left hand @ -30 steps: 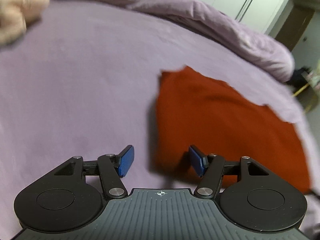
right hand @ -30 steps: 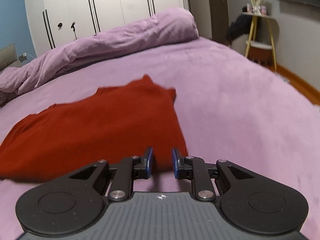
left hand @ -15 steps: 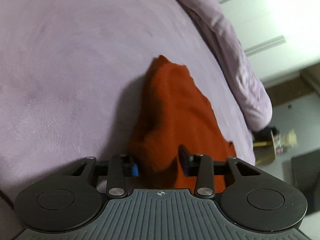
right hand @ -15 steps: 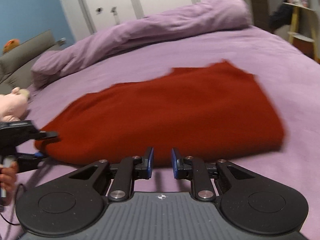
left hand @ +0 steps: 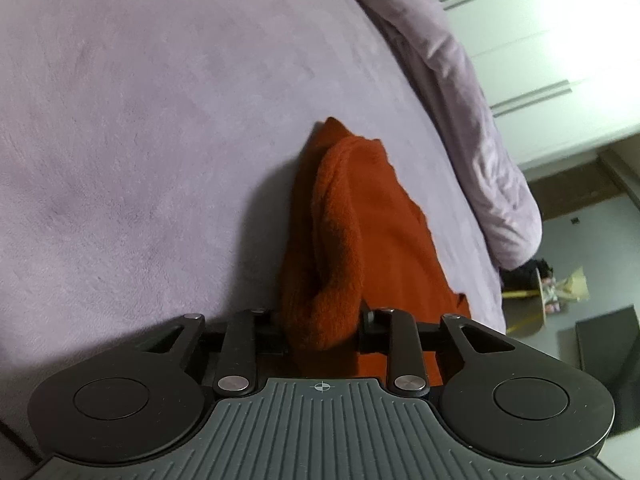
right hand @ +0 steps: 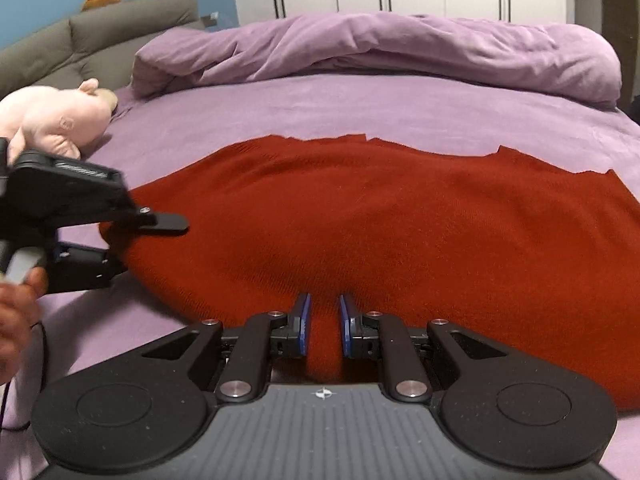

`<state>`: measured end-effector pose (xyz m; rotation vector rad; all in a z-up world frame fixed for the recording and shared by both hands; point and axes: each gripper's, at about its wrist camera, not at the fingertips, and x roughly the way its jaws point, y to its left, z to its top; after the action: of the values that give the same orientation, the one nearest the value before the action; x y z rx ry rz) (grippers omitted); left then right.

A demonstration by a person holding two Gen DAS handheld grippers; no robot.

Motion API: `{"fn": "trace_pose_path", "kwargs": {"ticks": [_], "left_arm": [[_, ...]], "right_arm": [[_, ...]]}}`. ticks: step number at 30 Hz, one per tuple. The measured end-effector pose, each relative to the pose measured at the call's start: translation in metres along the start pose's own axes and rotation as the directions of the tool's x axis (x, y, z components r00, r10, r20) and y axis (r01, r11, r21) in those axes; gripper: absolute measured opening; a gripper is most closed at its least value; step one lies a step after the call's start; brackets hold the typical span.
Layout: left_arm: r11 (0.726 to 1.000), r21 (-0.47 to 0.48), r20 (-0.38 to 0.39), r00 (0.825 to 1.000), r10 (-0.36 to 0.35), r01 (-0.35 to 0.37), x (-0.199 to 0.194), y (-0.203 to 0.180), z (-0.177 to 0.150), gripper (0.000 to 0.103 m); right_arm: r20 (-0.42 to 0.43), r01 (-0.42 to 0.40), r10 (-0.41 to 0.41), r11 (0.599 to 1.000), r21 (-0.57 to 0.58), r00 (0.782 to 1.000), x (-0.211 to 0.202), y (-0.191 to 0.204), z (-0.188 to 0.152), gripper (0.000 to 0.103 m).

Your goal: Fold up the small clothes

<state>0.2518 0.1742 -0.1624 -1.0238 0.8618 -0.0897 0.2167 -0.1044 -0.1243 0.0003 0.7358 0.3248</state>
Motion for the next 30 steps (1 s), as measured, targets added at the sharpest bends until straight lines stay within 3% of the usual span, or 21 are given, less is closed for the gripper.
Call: {"fn": "trace_pose_path", "kwargs": {"ticks": [5, 15, 19, 23, 25, 27, 30], "left_arm": [[0.999, -0.047, 0.000, 1.000, -0.004, 0.004, 0.004, 0.000, 0.006, 0.028], [0.995, 0.095, 0.041, 0.999, -0.020, 0.016, -0.012, -0.020, 0.003, 0.024], [0.989, 0.147, 0.051, 0.999, -0.005, -0.003, -0.012, -0.031, 0.001, 0.024], [0.993, 0.119, 0.042, 0.999, 0.013, -0.018, -0.008, -0.028, 0.003, 0.024], [0.992, 0.120, 0.036, 0.999, 0.023, -0.027, -0.007, -0.025, 0.002, 0.024], [0.992, 0.119, 0.027, 0.999, 0.036, -0.039, -0.005, -0.024, 0.003, 0.024], [0.993, 0.112, 0.025, 0.999, 0.026, -0.028, -0.005, -0.022, 0.005, 0.024]], "right_arm": [[0.019, -0.001, 0.000, 0.999, 0.048, 1.000, -0.031, -0.011, -0.010, 0.012], [0.013, 0.107, -0.111, 0.982, 0.157, 0.994, -0.067, -0.048, -0.040, 0.013], [0.064, 0.070, -0.083, 0.980, 0.188, 0.995, -0.061, -0.044, -0.026, 0.013], [0.123, 0.017, -0.036, 0.988, 0.152, 0.992, -0.039, -0.018, -0.004, 0.012], [0.085, 0.005, -0.015, 0.993, 0.118, 0.996, -0.020, -0.008, -0.001, 0.012], [-0.018, 0.007, -0.006, 0.997, 0.072, 1.000, 0.005, -0.001, -0.004, 0.012], [0.009, -0.007, 0.006, 0.996, 0.084, 1.000, -0.008, -0.005, -0.004, 0.012]]}}
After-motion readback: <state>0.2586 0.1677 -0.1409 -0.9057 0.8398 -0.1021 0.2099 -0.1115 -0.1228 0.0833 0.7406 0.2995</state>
